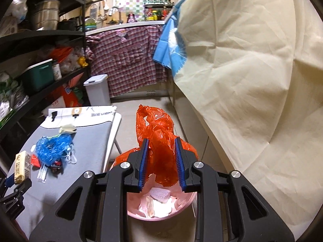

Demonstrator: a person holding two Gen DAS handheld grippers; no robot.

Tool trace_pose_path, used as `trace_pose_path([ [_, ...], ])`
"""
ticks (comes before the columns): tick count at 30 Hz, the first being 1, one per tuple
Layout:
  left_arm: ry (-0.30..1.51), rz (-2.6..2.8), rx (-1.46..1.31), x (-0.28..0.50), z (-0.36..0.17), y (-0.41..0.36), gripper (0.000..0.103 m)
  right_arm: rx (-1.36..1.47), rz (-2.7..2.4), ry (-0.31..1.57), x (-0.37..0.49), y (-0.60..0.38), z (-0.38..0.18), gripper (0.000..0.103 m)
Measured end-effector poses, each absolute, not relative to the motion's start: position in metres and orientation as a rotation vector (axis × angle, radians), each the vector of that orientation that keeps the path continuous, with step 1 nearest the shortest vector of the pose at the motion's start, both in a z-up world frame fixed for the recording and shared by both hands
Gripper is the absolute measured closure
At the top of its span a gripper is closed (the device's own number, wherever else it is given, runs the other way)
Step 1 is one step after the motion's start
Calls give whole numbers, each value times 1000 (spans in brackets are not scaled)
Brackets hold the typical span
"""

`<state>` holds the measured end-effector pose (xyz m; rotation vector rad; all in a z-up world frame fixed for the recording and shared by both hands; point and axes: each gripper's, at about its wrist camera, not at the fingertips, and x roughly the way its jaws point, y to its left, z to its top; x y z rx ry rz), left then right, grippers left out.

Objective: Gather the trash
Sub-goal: 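Carry the tissue pack and red bag over the bucket and release both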

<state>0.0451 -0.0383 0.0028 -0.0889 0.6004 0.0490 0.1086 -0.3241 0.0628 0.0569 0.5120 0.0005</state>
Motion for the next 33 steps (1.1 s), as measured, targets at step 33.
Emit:
trace_pose_path([
  [33,740,-379,-6,183,-40,-151,45,122,-32,652,179,-344,14,77],
])
